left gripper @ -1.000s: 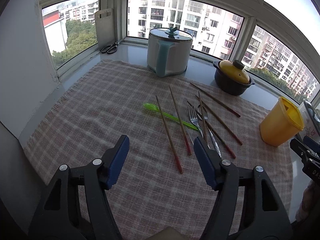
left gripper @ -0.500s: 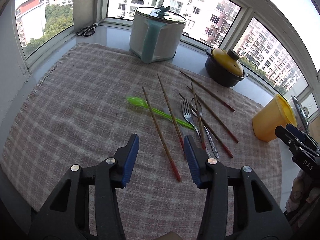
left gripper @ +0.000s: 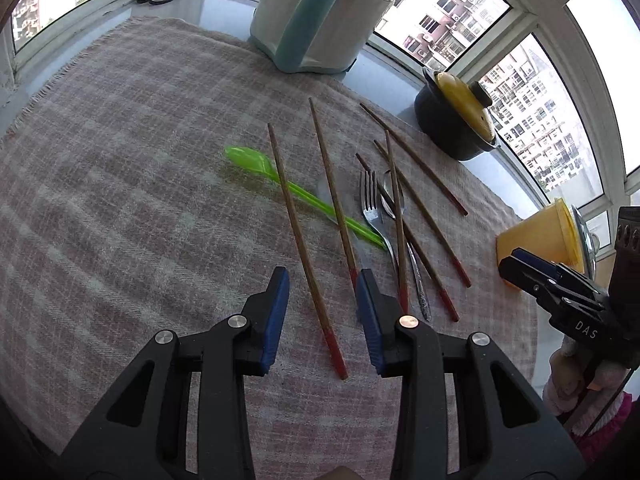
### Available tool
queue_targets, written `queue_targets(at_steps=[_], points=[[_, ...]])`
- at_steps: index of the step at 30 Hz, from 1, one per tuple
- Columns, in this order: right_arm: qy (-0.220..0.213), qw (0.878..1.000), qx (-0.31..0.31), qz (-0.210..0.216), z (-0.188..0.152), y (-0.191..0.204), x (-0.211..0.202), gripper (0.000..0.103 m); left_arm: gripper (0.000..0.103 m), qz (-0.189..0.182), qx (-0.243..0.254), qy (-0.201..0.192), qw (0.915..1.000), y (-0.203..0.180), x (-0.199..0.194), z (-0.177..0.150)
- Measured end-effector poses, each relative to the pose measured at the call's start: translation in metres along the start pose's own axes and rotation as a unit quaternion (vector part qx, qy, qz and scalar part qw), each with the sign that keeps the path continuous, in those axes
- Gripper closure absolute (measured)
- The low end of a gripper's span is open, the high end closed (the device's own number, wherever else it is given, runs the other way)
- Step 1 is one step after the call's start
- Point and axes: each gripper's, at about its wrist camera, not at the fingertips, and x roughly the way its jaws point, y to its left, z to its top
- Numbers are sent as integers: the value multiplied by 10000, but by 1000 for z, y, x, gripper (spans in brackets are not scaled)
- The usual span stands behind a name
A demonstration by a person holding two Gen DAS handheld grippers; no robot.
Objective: Organize utensils
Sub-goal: 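Lower the left tool onto a red-tipped chopstick while the right tool grasps another chopstick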
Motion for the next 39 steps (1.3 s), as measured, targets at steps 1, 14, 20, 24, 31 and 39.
queue_targets(at_steps=[1,14,20,24,31,39], points=[[125,9998,-17,129,2,-1,8,48,68,38,-22,-4,10000,0,3,1],[998,9938,8,481,31,-27,74,64,68,361,-335,223,9985,6,38,12],[1231,9915,-147,400,41,-31,95,68,68,281,-668,249,9971,15,48,22],[1351,9897,-319,360,50,-27,106,69,74,298,-732,254,9965,20,51,28],[1554,9859,-564,252,64,-18,122,71,74,307,-701,330,9965,19,61,33],[1705,9819,-822,3,79,-3,144,74,91,405,-702,314,9962,23,68,35]])
